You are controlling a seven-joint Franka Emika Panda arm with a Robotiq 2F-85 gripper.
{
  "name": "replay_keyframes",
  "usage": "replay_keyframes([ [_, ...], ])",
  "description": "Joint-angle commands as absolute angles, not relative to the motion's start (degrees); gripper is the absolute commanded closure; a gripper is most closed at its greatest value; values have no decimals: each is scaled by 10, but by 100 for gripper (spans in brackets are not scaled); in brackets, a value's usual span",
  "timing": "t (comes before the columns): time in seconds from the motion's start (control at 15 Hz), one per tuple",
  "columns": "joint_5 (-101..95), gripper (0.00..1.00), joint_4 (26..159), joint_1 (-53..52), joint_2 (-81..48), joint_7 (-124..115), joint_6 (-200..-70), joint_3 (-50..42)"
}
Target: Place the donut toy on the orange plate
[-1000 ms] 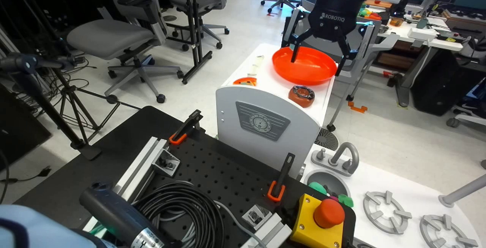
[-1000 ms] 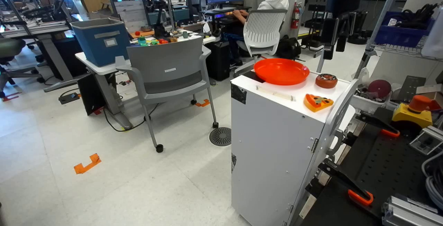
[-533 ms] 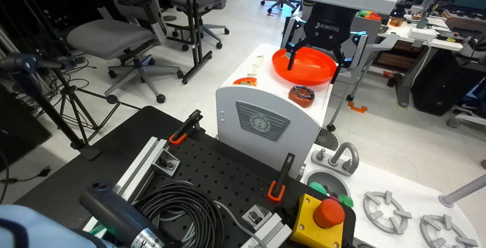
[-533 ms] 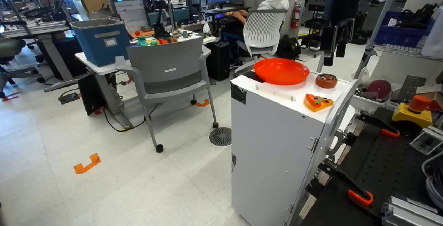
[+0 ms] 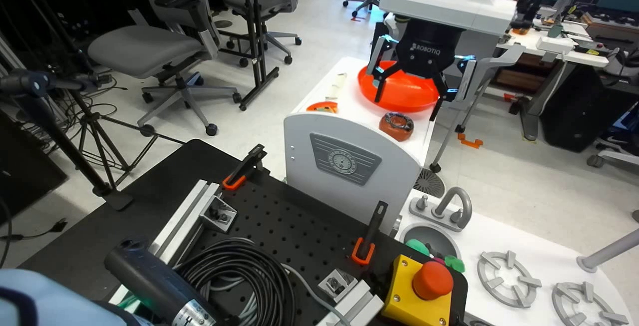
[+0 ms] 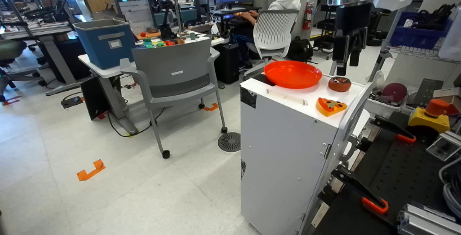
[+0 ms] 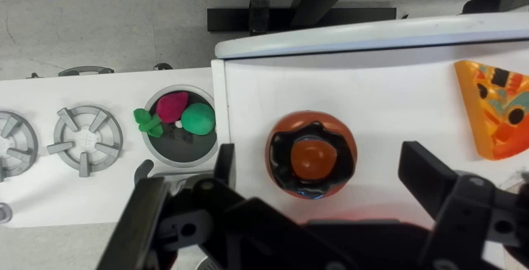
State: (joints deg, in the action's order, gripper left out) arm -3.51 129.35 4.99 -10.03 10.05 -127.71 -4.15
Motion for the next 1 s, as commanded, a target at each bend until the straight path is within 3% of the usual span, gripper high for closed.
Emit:
replay_keyframes([
  [0.0,-42,0,1274,49,-121,95,-1271,-40],
  [0.93,-51,0,1235,48,-167,92,-1243,-40],
])
